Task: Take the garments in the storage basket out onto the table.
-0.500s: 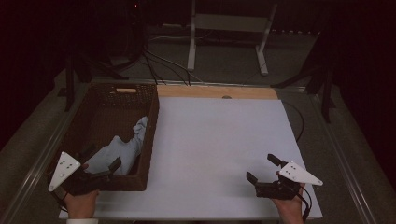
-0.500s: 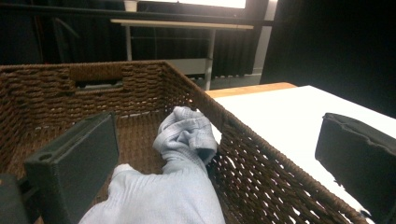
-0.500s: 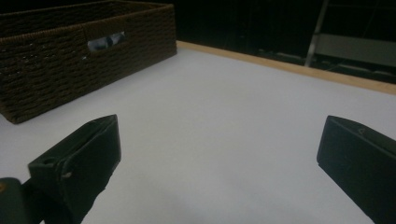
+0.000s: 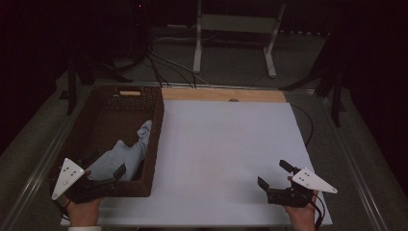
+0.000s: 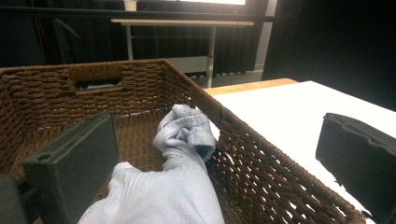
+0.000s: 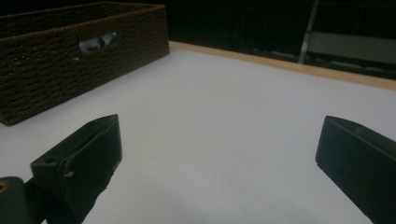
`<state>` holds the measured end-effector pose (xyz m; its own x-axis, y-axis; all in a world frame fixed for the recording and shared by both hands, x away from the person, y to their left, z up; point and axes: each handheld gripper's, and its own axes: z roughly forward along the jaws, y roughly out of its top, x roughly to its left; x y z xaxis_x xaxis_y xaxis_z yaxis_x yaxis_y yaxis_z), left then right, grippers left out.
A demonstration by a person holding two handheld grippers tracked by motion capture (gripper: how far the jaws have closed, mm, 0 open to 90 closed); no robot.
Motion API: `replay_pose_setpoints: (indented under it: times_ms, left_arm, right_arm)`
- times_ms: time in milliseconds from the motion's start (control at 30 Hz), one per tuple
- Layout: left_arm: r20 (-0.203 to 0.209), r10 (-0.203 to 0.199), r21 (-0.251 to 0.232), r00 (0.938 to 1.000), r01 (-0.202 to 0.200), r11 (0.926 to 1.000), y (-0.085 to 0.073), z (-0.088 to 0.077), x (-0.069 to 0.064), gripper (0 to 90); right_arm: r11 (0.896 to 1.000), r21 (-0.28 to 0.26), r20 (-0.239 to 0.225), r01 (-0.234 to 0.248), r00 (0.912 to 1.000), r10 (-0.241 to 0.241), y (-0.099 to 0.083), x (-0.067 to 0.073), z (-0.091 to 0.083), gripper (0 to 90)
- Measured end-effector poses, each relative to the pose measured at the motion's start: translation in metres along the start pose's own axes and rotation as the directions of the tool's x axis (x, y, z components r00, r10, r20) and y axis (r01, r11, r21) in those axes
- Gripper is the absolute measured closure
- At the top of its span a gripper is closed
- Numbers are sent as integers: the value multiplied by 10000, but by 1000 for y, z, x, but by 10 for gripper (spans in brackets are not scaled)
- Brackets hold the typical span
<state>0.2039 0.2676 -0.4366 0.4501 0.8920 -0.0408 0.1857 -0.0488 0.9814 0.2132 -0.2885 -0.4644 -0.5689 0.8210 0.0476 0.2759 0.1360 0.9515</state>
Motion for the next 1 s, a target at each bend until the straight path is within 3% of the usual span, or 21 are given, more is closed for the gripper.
replay_pose_setpoints:
  times_ms: [100,167,267,367,733,1000]
  left_arm:
    - [-81,158,-204,9998,-160,9997,1,-2,-2,2]
    - [-127,150,-239,9998,-153,9996,2,-3,-2,3]
    - [-226,-3,17,9997,4,10000,7,-5,-3,4]
    - [-161,-98,175,9998,101,9998,10,-6,-2,4]
    - [147,-67,292,9999,63,9996,21,-6,-3,4]
    - [82,108,428,9999,-111,9990,31,-10,2,3]
  right_arm:
    - [9976,-518,159,452,9989,-444,-1,2,-3,6]
    - [9965,-533,267,646,9976,-632,-2,2,-3,6]
    - [9980,-435,275,457,9986,-445,-2,2,-2,6]
    - [9999,83,349,120,9993,-123,-1,1,0,6]
    - [10000,55,477,-32,9989,29,-1,1,-1,6]
    - [10000,11,552,-33,9985,33,-1,1,0,6]
